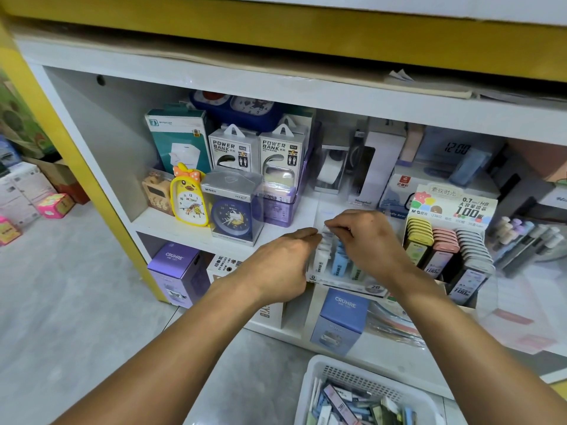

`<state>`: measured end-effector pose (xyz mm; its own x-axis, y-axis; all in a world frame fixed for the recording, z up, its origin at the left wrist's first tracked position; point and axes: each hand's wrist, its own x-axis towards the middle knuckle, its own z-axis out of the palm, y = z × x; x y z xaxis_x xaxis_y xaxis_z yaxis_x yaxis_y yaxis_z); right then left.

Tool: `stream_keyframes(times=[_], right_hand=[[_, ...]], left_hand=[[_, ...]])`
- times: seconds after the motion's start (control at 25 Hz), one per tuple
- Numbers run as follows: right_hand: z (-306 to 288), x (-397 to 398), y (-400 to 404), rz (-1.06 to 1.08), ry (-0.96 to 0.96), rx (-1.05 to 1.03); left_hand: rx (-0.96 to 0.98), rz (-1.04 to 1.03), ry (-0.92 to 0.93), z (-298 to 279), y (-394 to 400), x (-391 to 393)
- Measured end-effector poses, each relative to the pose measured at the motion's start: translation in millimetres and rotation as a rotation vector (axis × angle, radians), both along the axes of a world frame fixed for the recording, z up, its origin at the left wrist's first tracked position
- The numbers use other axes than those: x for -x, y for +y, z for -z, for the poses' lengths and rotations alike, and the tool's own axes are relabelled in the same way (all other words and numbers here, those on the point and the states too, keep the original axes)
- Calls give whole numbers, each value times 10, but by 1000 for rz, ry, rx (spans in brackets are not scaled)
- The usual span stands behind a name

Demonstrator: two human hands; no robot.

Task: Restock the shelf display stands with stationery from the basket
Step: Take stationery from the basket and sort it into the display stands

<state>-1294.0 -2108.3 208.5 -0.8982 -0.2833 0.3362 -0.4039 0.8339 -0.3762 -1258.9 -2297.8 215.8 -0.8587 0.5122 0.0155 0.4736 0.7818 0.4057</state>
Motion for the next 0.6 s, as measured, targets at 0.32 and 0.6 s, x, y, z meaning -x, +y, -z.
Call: stream_keyframes(times=[0.32,0.6], right_hand=[[-160,-140,109,111,-16,195],[-372,-778,372,112,-153,147]], left_hand=[[65,-122,27,-88,33,7],[200,-68,-140,-88,190,-251]])
